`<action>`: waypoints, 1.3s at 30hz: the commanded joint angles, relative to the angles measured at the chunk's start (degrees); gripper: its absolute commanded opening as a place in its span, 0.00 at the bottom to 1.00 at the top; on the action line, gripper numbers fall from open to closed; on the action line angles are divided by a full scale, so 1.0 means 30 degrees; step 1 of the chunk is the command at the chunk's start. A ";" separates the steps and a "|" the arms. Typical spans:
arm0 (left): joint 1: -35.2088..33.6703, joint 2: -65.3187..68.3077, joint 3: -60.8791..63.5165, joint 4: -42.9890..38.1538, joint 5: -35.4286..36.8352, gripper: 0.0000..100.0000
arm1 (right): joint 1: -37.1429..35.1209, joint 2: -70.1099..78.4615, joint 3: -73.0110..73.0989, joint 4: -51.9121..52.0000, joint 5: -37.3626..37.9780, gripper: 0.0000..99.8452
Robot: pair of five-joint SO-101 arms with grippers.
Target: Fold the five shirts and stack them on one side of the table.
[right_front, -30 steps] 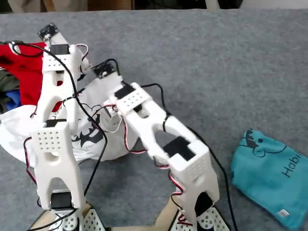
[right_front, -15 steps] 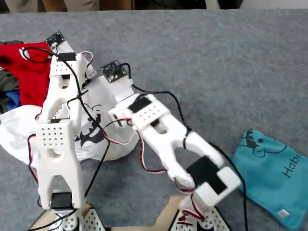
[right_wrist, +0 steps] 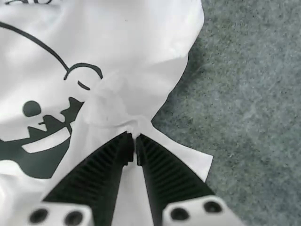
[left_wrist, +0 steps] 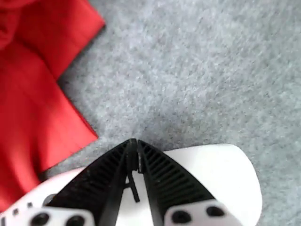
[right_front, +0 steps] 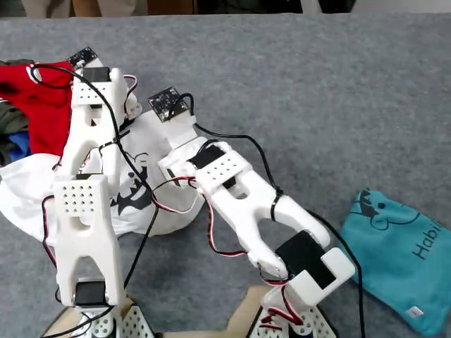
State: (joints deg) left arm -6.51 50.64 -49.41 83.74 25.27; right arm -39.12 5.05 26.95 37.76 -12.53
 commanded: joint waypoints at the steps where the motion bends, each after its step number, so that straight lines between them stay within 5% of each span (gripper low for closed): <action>1: -0.0322 -0.0484 -0.2022 0.0762 0.0117 0.02 | 0.0513 -0.1245 0.0015 -0.0352 -0.0029 0.01; 7: 0.0586 -0.1158 -0.8557 0.5626 -0.2022 0.02 | 0.0513 -0.1216 0.0015 -0.0352 -0.0059 0.01; 13: 0.0879 0.0894 -0.8791 0.4747 -0.2227 0.03 | 0.0454 -0.1216 0.0044 -0.0322 0.0029 0.01; 19: 0.1670 0.3238 -0.9172 0.4659 -0.2051 0.24 | 0.0513 -0.1245 0.0044 -0.0264 -0.0029 0.01; 23: 0.1465 0.3766 -0.9260 0.4396 -0.2051 0.27 | 0.0513 -0.1392 0.0425 -0.0352 0.0029 0.01; 27: 0.1143 0.4703 -0.9260 0.3634 -0.2022 0.23 | 0.0484 -0.1392 0.0425 -0.0352 0.0029 0.01; 31: 0.0176 0.5612 -0.9260 0.2051 -0.2022 0.01 | 0.0484 -0.1392 0.0425 -0.0352 0.0029 0.01; 39: -0.2344 0.5729 -1.0315 0.1758 0.0293 0.02 | 0.0484 -0.1392 0.0425 -0.0352 0.0059 0.01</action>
State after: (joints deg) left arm -10.29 68.40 -76.48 89.36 24.40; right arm -38.68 4.79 28.18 37.76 -12.53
